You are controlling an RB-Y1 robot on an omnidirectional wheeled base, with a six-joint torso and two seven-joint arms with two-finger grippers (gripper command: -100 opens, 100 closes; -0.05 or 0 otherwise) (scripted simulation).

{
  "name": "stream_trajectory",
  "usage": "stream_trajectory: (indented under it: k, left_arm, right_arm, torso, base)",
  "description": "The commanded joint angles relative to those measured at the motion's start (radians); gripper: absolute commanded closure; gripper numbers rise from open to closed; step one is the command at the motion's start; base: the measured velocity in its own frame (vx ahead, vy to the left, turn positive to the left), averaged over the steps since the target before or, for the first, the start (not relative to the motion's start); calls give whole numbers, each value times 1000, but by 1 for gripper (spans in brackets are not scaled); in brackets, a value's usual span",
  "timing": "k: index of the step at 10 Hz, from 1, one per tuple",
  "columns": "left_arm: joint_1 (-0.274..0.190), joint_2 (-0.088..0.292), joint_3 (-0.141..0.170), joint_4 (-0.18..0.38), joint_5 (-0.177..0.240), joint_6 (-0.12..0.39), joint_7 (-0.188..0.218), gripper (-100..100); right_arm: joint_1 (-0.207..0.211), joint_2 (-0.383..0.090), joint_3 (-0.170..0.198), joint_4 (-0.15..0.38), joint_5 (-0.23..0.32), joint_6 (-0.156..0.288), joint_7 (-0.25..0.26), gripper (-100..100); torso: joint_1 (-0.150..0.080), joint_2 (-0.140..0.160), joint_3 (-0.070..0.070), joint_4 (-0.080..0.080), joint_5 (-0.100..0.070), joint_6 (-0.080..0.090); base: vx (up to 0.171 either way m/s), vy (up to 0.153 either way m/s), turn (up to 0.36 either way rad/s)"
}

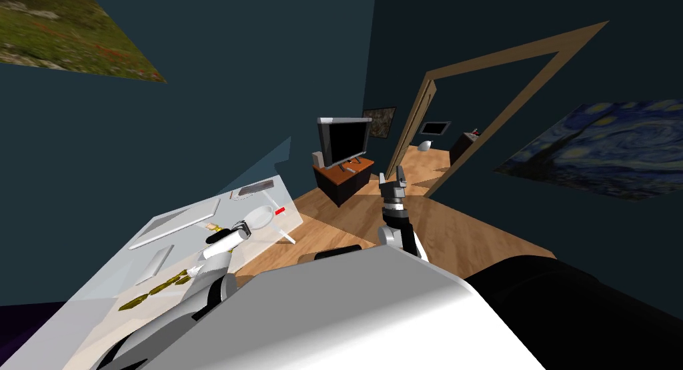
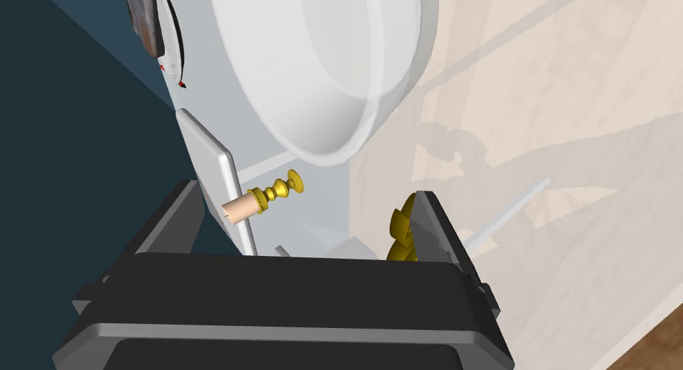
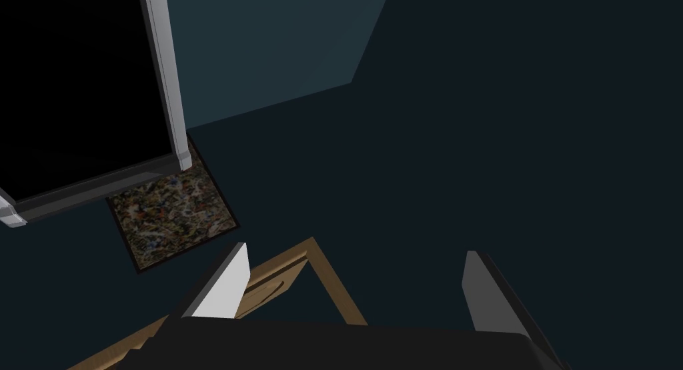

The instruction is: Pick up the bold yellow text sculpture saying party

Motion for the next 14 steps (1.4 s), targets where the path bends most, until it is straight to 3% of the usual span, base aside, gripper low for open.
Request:
stream_trajectory:
  k: [1,14]
  left_arm:
    - [-12,16,-2,-1,4,50,5,-100]
    - [-29,79,-17,-14,41,402,35,-100]
  right_arm:
    - [0,0,0,0,0,0,0,0]
    - [0,0,0,0,0,0,0,0]
  torso:
    - [0,0,0,0,0,0]
    - [5,0,0,0,1,0]
  base:
    - [8,2,-13]
    - [2,46,-14]
